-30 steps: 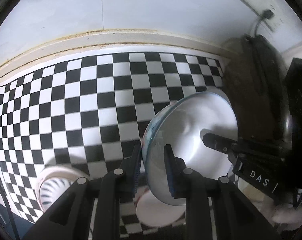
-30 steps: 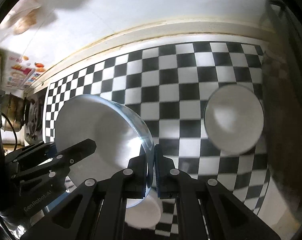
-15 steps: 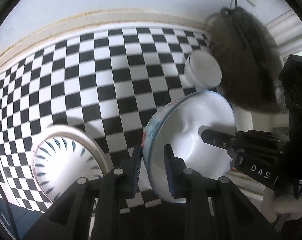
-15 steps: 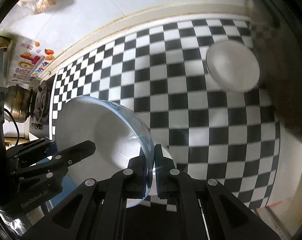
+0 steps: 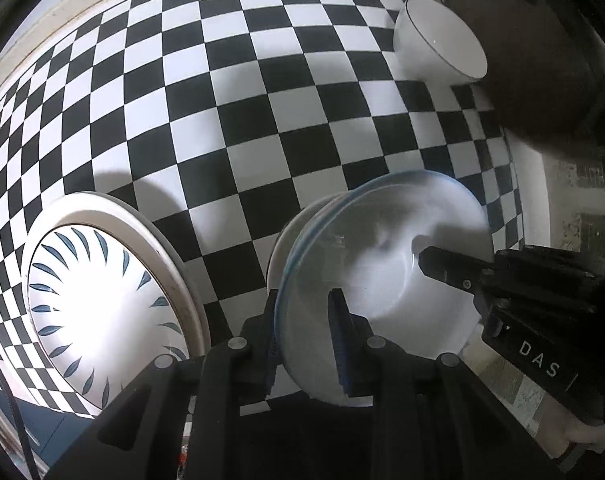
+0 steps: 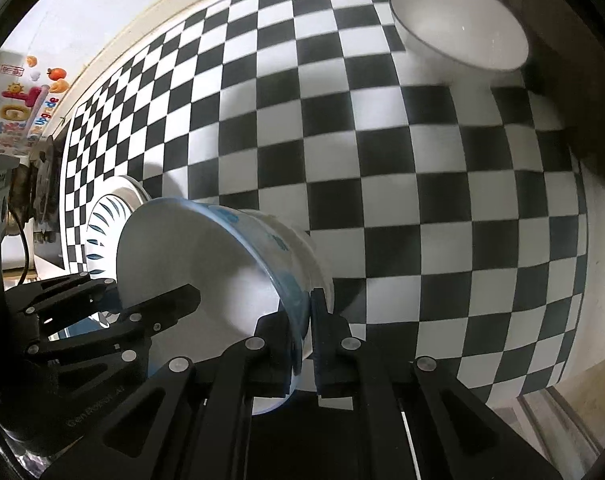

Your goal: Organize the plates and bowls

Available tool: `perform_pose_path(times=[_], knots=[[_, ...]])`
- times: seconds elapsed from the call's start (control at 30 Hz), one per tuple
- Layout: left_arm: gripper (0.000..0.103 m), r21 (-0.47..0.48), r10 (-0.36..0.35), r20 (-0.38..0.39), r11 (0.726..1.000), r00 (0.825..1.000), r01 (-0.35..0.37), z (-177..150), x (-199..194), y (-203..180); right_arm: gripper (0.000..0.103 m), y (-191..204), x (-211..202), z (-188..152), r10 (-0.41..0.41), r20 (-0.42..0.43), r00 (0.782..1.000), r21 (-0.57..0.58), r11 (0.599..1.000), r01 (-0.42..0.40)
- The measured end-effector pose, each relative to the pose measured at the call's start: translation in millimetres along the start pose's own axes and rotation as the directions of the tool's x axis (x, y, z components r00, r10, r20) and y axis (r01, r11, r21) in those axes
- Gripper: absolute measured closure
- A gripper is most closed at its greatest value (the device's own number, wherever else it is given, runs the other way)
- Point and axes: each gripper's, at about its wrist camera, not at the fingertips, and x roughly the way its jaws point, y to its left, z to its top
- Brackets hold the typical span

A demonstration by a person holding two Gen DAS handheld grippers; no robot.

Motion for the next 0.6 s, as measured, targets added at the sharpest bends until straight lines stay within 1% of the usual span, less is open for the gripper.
perform_pose_path(times=[0.17, 0.33, 0.43, 0.53, 0.6], knots=[[0.083, 0.014, 0.031, -0.031, 0.999, 0.999, -0.03, 2, 11, -2, 0.094, -3, 9, 0, 0.02, -0.021, 1.0, 0.022, 1.0, -0.02], [0.083, 0.022, 0.051, -0.055, 0.999, 0.997, -0.049, 4, 20, -1, 0.09, -5, 17, 0, 0.017, -0.039, 0.999, 0.025, 1.0, -0.016], [0.083, 0.022, 0.055, -0.056, 0.998, 0.997, -0.054, 5, 23, 0, 0.089, -2, 19, 0, 0.018, -0.044, 0.999, 0.017, 1.0, -0.017], [0.083, 0.015, 0.055, -0.056, 0.998, 0.997, -0.054, 5, 24, 1, 0.088, 2, 19, 4, -0.003, -0.046, 0.999, 0.005, 1.0, 0.003], [0.083, 0.012, 0.053, -0.053, 0.999, 0.997, -0.053, 5, 22, 2, 0.085, 5, 17, 5, -0.005, -0.048, 0.999, 0.007, 1.0, 0.005]])
